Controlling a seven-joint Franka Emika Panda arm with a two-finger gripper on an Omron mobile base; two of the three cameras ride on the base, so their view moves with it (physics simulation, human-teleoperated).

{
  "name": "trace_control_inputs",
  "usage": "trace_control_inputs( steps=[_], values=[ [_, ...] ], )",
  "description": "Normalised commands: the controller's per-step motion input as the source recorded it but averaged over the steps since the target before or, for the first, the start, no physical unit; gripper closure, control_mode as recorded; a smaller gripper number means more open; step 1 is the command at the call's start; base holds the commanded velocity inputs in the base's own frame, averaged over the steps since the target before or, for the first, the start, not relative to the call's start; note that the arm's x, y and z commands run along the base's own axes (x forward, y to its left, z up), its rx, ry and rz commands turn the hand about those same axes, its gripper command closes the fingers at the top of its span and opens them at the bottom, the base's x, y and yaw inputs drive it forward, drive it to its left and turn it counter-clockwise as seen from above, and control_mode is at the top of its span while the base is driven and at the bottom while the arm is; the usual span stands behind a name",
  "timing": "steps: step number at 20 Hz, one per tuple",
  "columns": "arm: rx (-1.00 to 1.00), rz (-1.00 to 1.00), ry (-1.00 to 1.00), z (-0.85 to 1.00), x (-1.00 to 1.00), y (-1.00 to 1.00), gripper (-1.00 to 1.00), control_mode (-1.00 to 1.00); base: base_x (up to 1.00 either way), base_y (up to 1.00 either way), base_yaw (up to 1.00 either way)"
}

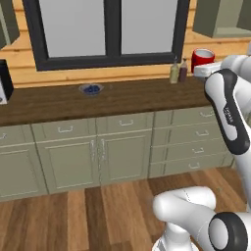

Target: Gather all objects into one cabinet and sort the glasses and bowls to opposite sides.

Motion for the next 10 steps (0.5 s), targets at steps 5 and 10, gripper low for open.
trace_control_inputs(
  steps=[5,10],
  values=[
    [0.00,0.00,0.00,0.00,0.00,0.00,1.00,1.00,-0.45,1.00,-0.09],
    [0.00,0.00,0.00,0.00,0.00,0.00,1.00,1.00,-0.42,1.00,-0.09]
  ],
)
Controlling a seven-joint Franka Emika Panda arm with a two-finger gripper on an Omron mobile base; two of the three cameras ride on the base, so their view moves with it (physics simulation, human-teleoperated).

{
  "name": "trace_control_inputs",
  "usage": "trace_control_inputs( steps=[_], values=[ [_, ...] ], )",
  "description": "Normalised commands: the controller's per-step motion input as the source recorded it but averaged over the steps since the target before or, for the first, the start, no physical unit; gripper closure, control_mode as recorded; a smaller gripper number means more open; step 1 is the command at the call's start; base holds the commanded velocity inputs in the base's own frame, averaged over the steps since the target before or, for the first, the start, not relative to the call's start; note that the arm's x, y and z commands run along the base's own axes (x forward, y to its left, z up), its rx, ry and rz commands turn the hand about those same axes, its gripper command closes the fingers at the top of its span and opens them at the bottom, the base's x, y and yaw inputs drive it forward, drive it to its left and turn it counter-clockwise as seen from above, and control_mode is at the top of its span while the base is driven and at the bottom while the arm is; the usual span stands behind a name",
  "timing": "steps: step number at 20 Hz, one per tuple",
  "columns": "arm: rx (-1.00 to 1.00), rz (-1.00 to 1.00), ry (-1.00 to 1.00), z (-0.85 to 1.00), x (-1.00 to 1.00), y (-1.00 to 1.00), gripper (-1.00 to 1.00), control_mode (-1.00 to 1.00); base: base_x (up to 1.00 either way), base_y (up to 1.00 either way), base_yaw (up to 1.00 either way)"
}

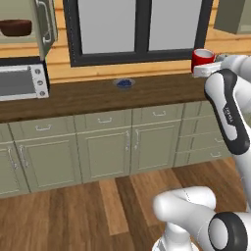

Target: Gather all objects into one cabinet and sort the glasses and bowls to opposite sides.

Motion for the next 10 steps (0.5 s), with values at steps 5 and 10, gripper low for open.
trace_control_inputs(
  steps=[5,10],
  values=[
    [0.00,0.00,0.00,0.00,0.00,0.00,1.00,1.00,-0.42,1.00,-0.07],
    [0.00,0.00,0.00,0.00,0.00,0.00,1.00,1.00,-0.47,1.00,-0.06]
  ],
)
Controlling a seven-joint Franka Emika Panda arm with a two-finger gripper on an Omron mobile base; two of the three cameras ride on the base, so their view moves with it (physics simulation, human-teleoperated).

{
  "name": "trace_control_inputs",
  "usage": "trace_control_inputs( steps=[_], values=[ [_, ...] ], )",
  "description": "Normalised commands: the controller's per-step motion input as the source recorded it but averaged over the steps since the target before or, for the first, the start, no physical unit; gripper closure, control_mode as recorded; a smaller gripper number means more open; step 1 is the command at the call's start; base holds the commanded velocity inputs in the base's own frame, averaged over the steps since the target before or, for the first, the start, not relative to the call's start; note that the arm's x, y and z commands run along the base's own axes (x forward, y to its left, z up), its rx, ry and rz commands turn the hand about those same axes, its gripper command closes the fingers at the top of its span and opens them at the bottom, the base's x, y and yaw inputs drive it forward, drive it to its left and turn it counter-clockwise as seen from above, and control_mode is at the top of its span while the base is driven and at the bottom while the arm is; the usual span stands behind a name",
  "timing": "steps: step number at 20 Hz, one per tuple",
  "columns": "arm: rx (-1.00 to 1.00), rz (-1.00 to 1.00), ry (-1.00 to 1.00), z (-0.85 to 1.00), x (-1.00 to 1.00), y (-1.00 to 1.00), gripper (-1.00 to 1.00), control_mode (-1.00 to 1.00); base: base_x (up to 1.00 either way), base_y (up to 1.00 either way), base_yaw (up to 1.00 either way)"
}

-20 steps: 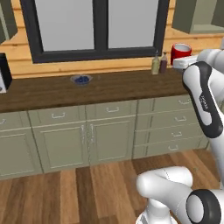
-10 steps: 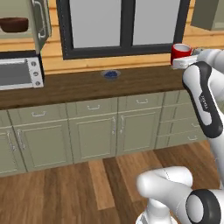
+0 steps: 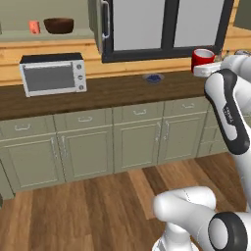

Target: Gather all objects into one cabinet and sort the glasses and bowls to opposite sides.

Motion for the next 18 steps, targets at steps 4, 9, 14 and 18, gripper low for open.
trace_control_inputs(
  steps=[4,9,14,18],
  values=[
    [0.00,0.00,0.00,0.00,0.00,0.00,1.00,1.00,-0.51,1.00,-0.04],
    [0.00,0.00,0.00,0.00,0.00,0.00,1.00,1.00,-0.33,1.00,0.03],
    [0.00,0.00,0.00,0.00,0.00,0.00,1.00,1.00,-0.20,1.00,0.07],
    [0.00,0.00,0.00,0.00,0.00,0.00,1.00,1.00,-0.04,0.67,0.08]
  ],
)
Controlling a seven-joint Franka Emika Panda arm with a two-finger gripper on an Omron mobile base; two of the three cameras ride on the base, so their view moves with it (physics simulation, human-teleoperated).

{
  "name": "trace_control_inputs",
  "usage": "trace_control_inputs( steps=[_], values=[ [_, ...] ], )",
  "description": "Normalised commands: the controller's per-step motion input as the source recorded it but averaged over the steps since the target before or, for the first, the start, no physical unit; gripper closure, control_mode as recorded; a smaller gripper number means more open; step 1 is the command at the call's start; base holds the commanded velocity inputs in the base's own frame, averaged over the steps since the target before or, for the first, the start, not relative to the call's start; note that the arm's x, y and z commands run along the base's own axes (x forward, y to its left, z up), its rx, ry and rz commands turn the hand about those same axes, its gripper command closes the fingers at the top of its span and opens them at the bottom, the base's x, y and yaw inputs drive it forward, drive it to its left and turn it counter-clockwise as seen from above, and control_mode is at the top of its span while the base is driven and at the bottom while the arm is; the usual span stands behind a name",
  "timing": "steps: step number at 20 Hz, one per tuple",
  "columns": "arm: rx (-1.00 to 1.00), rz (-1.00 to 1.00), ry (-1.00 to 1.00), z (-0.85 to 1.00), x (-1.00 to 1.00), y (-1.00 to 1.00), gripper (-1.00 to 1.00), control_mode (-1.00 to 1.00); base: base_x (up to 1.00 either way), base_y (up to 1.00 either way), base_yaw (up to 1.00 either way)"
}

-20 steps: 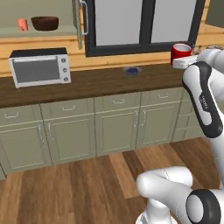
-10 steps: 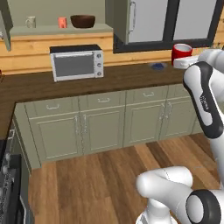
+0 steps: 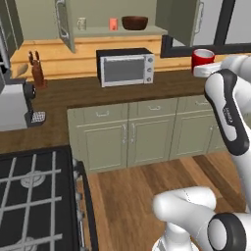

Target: Gather all objects into one cabinet and sort the glasses and bowls to opposite sides.

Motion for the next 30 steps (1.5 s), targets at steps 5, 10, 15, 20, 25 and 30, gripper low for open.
trace_control_inputs(
  steps=[5,10,15,20,25,30],
  values=[
    [0.00,0.00,0.00,0.00,0.00,0.00,1.00,1.00,0.12,0.43,0.03],
    [0.00,0.00,0.00,0.00,0.00,0.00,1.00,1.00,0.95,0.47,0.08],
    [0.00,0.00,0.00,0.00,0.00,0.00,1.00,1.00,1.00,0.50,0.07],
    [0.00,0.00,0.00,0.00,0.00,0.00,1.00,1.00,1.00,0.45,0.08],
    [0.00,0.00,0.00,0.00,0.00,0.00,1.00,1.00,1.00,0.21,0.05],
    [0.00,0.00,0.00,0.00,0.00,0.00,1.00,1.00,0.95,0.12,0.01]
  ],
)
